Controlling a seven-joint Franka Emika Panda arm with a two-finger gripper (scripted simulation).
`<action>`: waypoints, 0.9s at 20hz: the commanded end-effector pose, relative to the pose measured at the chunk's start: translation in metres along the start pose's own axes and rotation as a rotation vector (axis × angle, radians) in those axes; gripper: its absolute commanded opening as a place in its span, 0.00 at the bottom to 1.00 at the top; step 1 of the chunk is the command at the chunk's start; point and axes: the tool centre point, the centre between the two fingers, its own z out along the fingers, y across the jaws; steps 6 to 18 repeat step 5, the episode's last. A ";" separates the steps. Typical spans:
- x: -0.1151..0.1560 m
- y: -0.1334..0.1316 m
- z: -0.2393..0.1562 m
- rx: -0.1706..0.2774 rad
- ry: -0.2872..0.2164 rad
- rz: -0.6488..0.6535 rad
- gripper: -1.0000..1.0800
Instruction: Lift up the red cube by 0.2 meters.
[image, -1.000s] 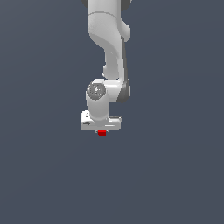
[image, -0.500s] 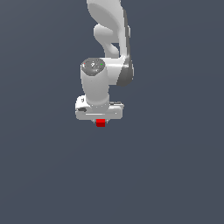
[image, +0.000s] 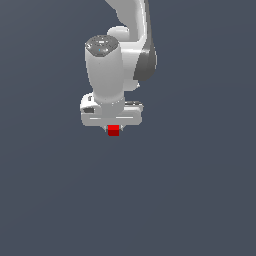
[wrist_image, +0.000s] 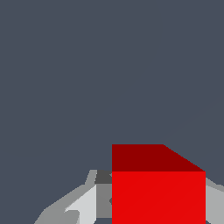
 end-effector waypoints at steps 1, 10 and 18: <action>0.000 0.000 -0.008 0.000 -0.001 0.000 0.00; 0.001 0.000 -0.012 0.000 -0.001 0.000 0.00; 0.001 0.000 -0.012 0.000 -0.001 0.000 0.00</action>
